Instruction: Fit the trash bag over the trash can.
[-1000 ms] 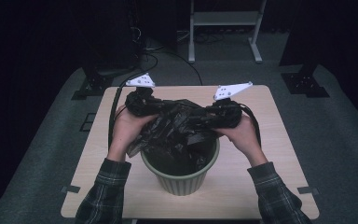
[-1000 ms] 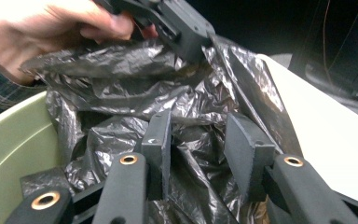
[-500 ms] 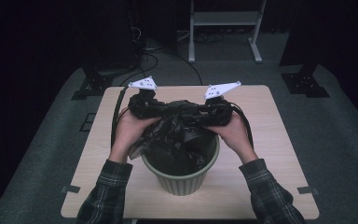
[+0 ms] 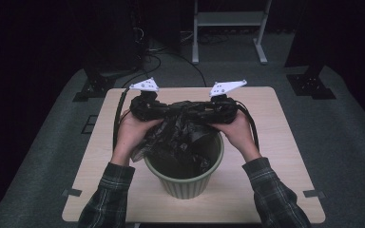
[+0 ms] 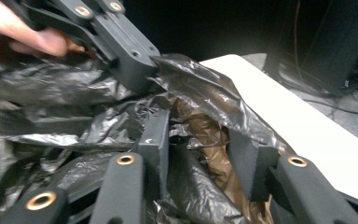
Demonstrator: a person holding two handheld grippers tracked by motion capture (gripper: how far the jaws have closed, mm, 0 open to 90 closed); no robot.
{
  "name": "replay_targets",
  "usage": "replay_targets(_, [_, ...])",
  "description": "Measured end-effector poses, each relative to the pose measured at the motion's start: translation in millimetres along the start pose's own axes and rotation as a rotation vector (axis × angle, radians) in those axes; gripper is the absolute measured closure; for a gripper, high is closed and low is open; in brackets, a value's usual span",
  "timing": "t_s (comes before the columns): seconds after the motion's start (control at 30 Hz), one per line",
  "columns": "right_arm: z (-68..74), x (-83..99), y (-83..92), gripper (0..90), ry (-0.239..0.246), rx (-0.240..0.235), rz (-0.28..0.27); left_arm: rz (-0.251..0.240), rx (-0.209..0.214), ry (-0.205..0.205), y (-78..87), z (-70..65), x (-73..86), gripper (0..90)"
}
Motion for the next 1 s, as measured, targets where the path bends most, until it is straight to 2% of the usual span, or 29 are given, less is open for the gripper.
replay_targets(0.03, [-0.1, 0.4, -1.1, 74.7, -0.001, -0.004, 0.003, 0.000, 0.001, 0.000, 0.3, 0.1, 0.0, 89.7])
replay_targets(0.07, [0.4, 0.3, -0.8, 79.1, 0.006, -0.016, -0.002, 0.001, 0.001, -0.001, 0.5, 0.1, 0.1, 89.7])
replay_targets(0.1, [0.3, -0.2, -0.4, 88.1, 0.003, -0.013, -0.006, 0.000, 0.000, -0.002, 0.7, 0.0, 0.0, 89.7])
replay_targets(0.13, [0.8, -0.4, 0.5, 90.0, 0.007, -0.017, -0.004, 0.000, -0.004, -0.002, 1.1, 0.4, 0.1, 89.7])
replay_targets(0.27, [2.4, -0.3, 9.2, 90.0, 0.016, -0.036, -0.001, -0.017, -0.041, 0.016, 8.7, 6.5, 0.5, 89.8])
replay_targets(0.33, [2.0, 1.8, 20.4, 90.0, 0.015, -0.052, -0.009, -0.031, -0.052, 0.028, 14.3, 10.3, 0.9, 89.8])
replay_targets(0.4, [2.1, 4.1, 28.3, 90.0, 0.014, -0.068, -0.012, -0.032, -0.088, 0.041, 21.2, 15.8, 2.8, 89.8])
replay_targets(0.53, [1.4, 12.9, 52.6, 90.0, 0.019, -0.094, -0.022, -0.039, -0.131, 0.070, 35.1, 26.3, 11.4, 89.8])
replay_targets(0.77, [3.7, 30.0, 88.3, 90.0, 0.030, -0.117, -0.047, -0.052, -0.156, 0.098, 51.6, 32.6, 30.5, 89.8])
replay_targets(0.93, [11.7, 56.2, 113.1, 90.0, 0.033, -0.118, -0.022, -0.058, -0.167, 0.100, 62.3, 30.5, 42.5, 89.8])
replay_targets(1.0, [13.7, 68.4, 120.1, 90.0, 0.033, -0.108, 0.007, -0.068, -0.169, 0.100, 66.5, 28.9, 46.5, 89.8])
Point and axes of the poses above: each handheld gripper's, and its own axes: y roughly backward along the jaws, x roughly out of its underside, z roughly to its left, the point moved 6 cm from there along -y, roughly forward along the jaws, and after that the axes turned 7 degrees about x, right-handed, at the moved point
